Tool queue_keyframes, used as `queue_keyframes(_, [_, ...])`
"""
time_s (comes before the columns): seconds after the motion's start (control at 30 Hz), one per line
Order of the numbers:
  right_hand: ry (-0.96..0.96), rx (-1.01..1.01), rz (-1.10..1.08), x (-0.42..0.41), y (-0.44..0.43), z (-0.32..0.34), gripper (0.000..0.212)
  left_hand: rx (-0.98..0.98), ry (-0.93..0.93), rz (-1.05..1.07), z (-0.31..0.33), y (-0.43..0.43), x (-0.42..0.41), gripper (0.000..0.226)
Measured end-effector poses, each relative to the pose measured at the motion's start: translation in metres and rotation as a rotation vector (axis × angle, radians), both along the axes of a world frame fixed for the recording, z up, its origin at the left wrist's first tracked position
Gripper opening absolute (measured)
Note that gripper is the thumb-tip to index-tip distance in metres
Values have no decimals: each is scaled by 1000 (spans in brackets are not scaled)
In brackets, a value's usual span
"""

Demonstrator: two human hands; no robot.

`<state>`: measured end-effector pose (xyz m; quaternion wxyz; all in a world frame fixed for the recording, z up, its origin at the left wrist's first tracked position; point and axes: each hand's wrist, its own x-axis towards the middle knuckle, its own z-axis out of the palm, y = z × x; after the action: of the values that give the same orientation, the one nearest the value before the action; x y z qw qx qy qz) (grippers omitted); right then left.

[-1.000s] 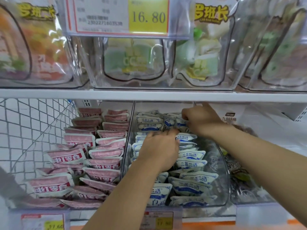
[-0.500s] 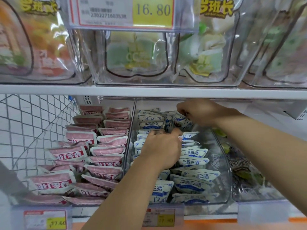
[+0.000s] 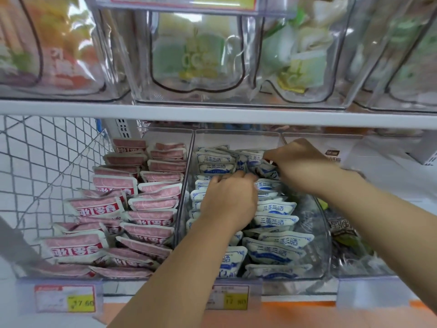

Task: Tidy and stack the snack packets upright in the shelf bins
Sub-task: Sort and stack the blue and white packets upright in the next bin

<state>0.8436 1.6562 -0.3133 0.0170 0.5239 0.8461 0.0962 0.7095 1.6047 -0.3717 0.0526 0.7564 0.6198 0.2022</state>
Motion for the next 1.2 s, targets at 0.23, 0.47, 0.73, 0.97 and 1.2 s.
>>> queue_keyframes(0.23, [-26,-37,48,8,-6,-8,39,-21,-221,218,32,47,-26,39])
queue_keyframes(0.47, [-10,-94,93,9,-8,0,36,-73,294,203,18,79,-13,27])
queue_keyframes(0.73, [-11,-106,18,9,-6,0,39,128,-293,330,31,71,-19,18])
queue_keyframes(0.97, [-103,-50,103,1,6,0,46,276,-405,423,42,59,-17,26])
queue_keyframes(1.2, [-110,-199,43,-15,16,-9,56,148,-364,287,44,46,-22,34])
